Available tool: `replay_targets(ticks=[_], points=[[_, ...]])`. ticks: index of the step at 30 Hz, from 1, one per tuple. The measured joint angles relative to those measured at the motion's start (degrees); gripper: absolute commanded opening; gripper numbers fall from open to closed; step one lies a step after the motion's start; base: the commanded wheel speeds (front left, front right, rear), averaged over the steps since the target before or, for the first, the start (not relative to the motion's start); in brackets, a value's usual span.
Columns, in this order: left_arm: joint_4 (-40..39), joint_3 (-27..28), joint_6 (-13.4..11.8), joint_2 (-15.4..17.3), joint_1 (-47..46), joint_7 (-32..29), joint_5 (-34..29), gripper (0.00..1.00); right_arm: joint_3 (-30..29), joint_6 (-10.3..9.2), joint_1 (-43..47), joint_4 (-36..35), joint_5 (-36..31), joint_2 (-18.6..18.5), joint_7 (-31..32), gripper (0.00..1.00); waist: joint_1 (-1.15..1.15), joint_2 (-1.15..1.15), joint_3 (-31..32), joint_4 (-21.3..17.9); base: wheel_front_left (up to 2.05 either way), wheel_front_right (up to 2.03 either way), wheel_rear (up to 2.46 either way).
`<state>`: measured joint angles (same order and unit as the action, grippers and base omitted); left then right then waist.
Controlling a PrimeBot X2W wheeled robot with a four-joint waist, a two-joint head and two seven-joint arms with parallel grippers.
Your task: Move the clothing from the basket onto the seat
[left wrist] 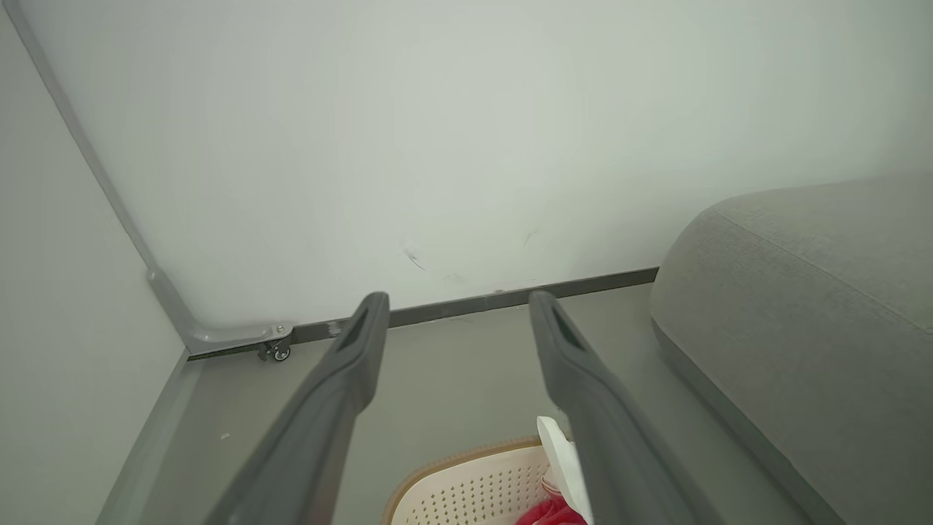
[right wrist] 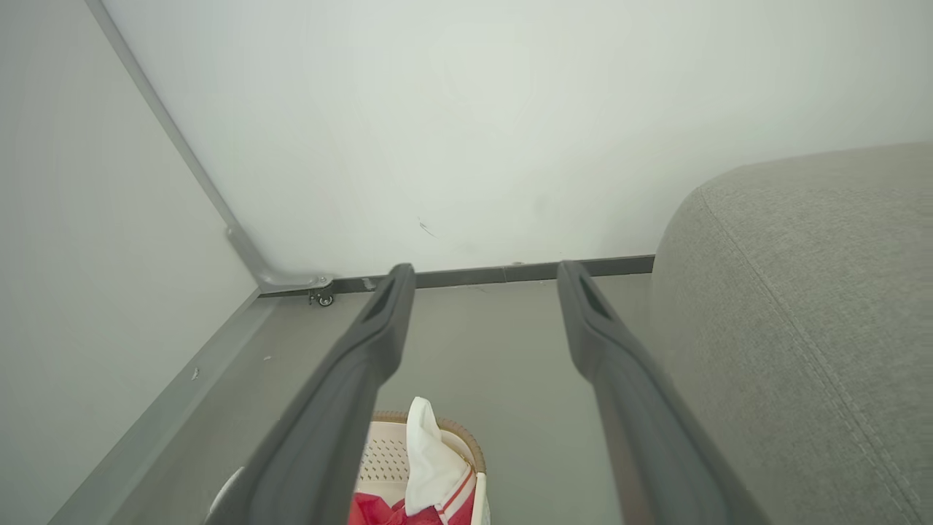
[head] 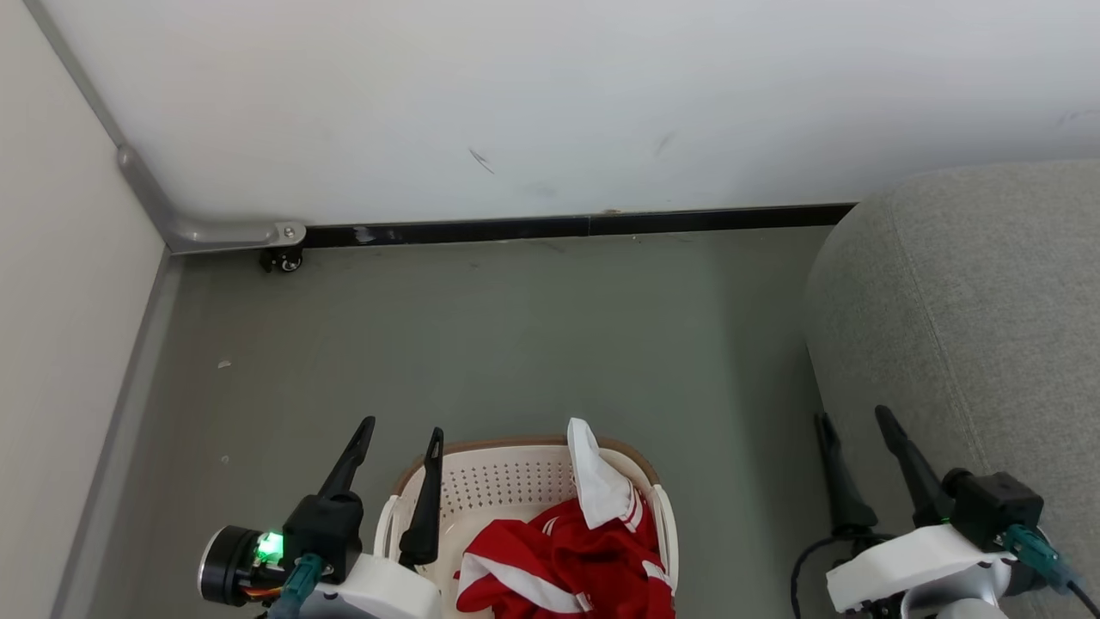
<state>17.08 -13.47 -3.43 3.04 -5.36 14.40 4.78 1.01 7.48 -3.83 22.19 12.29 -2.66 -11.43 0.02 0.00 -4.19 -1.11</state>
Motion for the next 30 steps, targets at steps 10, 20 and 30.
replay_targets(ticks=[10, 20, 30], points=[[2.08, -2.56, 1.72, -0.08, -3.00, 0.01, -0.90, 1.00, -2.88, 0.00, -0.01, -3.39, -0.99, 0.05, -0.79, 1.00, 0.00, 0.00, -3.24, -1.63, 0.00, 0.00, 0.00], [5.43, -3.32, 2.02, -0.08, -5.33, 0.01, -2.02, 1.00, -2.53, 0.00, -1.49, -6.24, -0.96, 0.11, -1.34, 1.00, 0.00, 0.00, -7.08, -3.43, 0.00, 0.00, 0.00], [8.31, -4.00, 2.80, 0.12, -8.05, 0.01, -3.04, 1.00, -2.32, 0.00, -2.54, -8.69, -0.74, 0.11, -1.85, 1.00, 0.00, 0.00, -11.52, -5.68, 0.00, 0.00, 0.00]])
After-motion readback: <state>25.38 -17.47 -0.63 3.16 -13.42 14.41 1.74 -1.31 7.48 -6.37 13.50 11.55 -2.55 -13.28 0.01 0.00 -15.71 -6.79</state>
